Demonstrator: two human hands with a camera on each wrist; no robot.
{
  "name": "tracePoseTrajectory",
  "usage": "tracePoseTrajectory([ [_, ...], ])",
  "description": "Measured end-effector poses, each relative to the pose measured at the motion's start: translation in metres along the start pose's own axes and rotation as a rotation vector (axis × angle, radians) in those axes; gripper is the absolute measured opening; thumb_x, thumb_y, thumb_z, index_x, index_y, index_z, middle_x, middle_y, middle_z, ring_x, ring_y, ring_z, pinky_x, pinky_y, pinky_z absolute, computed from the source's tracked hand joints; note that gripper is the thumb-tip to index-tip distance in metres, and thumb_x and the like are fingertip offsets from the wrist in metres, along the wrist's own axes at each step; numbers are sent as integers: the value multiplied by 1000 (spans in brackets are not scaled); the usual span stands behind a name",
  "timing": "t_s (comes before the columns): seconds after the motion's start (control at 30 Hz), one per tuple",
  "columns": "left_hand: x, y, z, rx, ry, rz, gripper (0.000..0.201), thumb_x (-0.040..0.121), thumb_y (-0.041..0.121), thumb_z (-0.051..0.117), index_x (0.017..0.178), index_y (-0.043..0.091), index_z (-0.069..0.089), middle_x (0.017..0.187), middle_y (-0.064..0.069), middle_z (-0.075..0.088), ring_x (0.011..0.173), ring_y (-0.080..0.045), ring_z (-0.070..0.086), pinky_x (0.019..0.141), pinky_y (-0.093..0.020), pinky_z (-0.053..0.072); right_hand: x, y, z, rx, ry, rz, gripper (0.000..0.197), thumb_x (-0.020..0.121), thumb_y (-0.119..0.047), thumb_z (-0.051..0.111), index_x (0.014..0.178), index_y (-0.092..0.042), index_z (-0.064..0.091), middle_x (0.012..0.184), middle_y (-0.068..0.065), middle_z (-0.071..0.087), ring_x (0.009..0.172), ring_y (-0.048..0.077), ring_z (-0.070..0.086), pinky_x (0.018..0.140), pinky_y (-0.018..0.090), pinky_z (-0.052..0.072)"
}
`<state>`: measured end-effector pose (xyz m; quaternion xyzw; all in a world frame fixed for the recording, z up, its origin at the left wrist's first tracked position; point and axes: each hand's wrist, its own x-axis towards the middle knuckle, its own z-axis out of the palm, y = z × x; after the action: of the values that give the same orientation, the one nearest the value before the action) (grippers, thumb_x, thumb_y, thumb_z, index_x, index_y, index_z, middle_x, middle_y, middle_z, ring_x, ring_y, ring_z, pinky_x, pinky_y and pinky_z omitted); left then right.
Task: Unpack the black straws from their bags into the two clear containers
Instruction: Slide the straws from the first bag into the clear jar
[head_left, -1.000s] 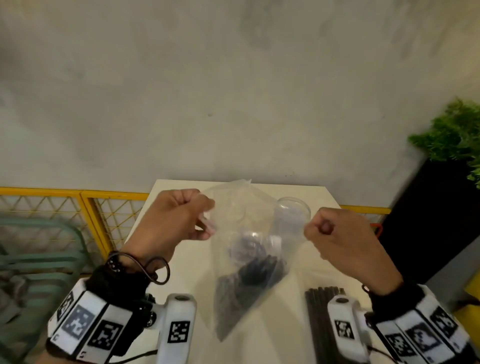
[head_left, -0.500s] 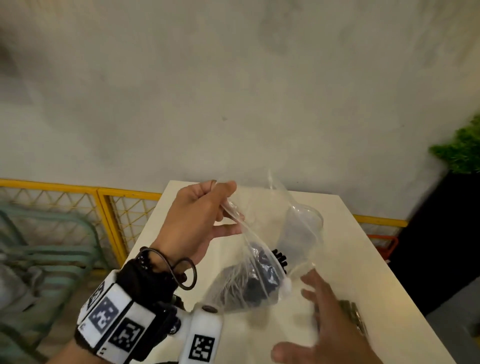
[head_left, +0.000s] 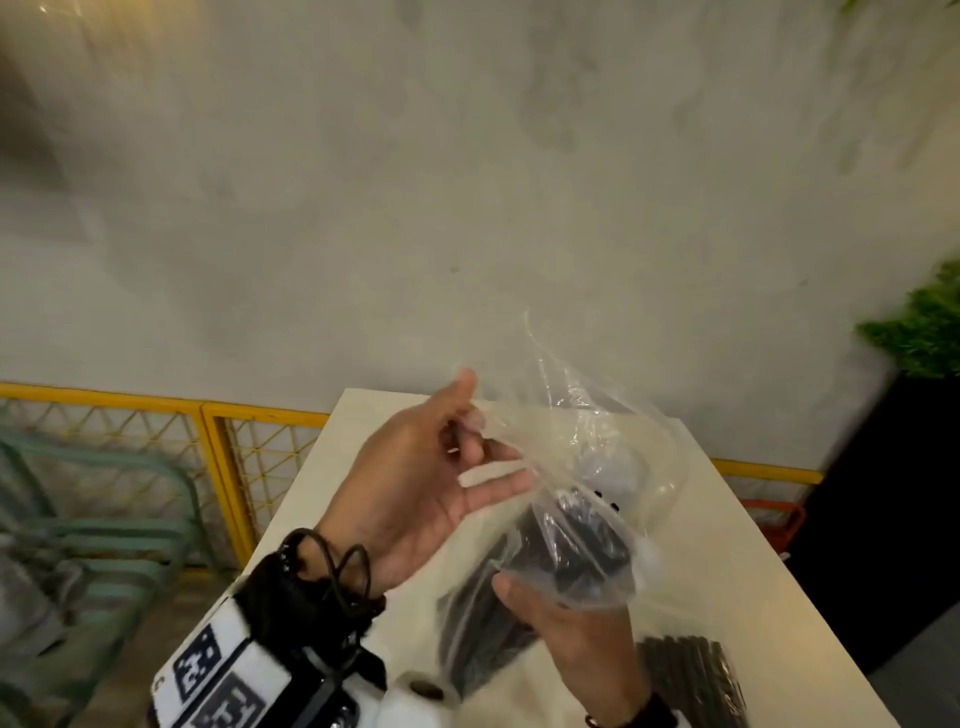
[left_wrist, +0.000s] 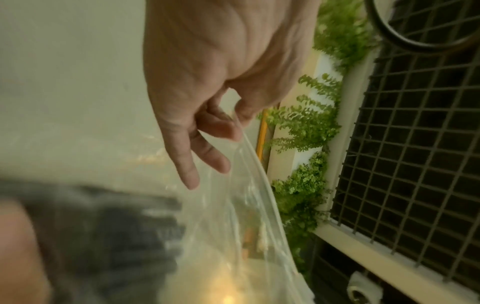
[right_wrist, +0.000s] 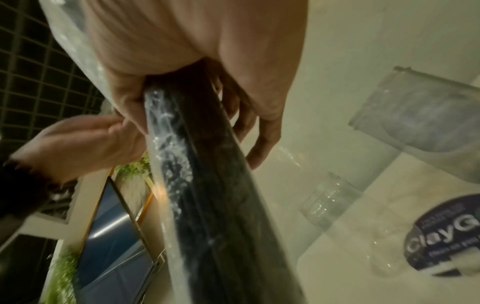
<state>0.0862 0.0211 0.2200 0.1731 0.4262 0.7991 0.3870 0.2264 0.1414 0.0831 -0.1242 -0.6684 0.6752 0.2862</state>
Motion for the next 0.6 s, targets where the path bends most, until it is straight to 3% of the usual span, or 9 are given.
tracePoseTrajectory([
  [0.1, 5, -9, -28, 449, 87, 175, 46, 76, 60, 69, 87, 16, 64, 82, -2, 70, 95, -21, 71, 95, -49, 55, 25, 2, 16, 85, 17, -27, 65, 43, -34, 100, 102, -16, 78, 100, 10, 79, 97, 26, 74, 79, 30, 59],
  [0.17, 3, -27, -36, 825, -50, 120, 87, 56, 85, 62, 123, 31, 52, 123, 15, 62, 121, -7, 57, 106, -37, 46, 25, -4, 19, 230, -16, -21, 65, 44, -38, 99, 103, -22, 78, 104, 11, 78, 102, 30, 71, 86, 41, 58],
  [0.23, 1, -54, -38, 869, -261, 9, 102, 58, 83, 63, 143, 34, 31, 140, 20, 50, 132, -2, 47, 111, -29, 40, 22, -7, 20, 272, -17, 18, 59, 49, -31, 98, 104, -20, 78, 103, 10, 78, 102, 28, 72, 84, 38, 59],
  [0.3, -6, -79, -32, 798, -352, 30, 83, 77, 45, 78, 144, 32, 31, 133, 20, 59, 127, -3, 54, 103, -18, 44, 25, -11, 24, 248, 25, 50, 51, 61, -24, 92, 108, -13, 74, 97, 1, 80, 98, 22, 74, 80, 30, 58],
  [0.37, -14, -94, -28, 782, -339, 36, 89, 73, 23, 86, 140, 41, 30, 121, 29, 64, 116, 5, 60, 93, -13, 48, 29, -12, 23, 188, 93, 112, 61, 61, -35, 91, 113, -13, 68, 98, -2, 80, 100, 25, 74, 85, 37, 59],
  [0.43, -18, -102, -33, 846, -301, -11, 103, 65, 30, 90, 139, 50, 22, 115, 38, 63, 106, 13, 62, 89, -12, 51, 31, -12, 24, 226, 165, 157, 65, 54, -42, 88, 109, -14, 70, 99, 15, 78, 95, 38, 73, 91, 54, 57],
  [0.47, -17, -103, -36, 891, -286, -42, 110, 63, 32, 91, 142, 50, 17, 112, 32, 67, 102, 13, 64, 88, -14, 53, 31, -15, 28, 234, 195, 183, 63, 54, -41, 86, 108, -14, 71, 100, 19, 77, 95, 39, 73, 93, 57, 55],
  [0.53, -15, -103, -40, 1021, -214, -45, 114, 61, 34, 88, 147, 45, 15, 101, 16, 75, 89, 10, 69, 81, -11, 55, 30, -15, 30, 259, 206, 215, 63, 53, -41, 89, 107, -14, 74, 102, 19, 77, 97, 38, 73, 96, 57, 53],
  [0.6, -13, -104, -40, 1107, -109, -13, 106, 59, 32, 83, 146, 38, 22, 88, 14, 73, 75, 9, 69, 69, -6, 52, 31, -16, 30, 260, 198, 217, 75, 44, -45, 94, 108, -13, 74, 104, 17, 78, 99, 35, 74, 98, 55, 53],
])
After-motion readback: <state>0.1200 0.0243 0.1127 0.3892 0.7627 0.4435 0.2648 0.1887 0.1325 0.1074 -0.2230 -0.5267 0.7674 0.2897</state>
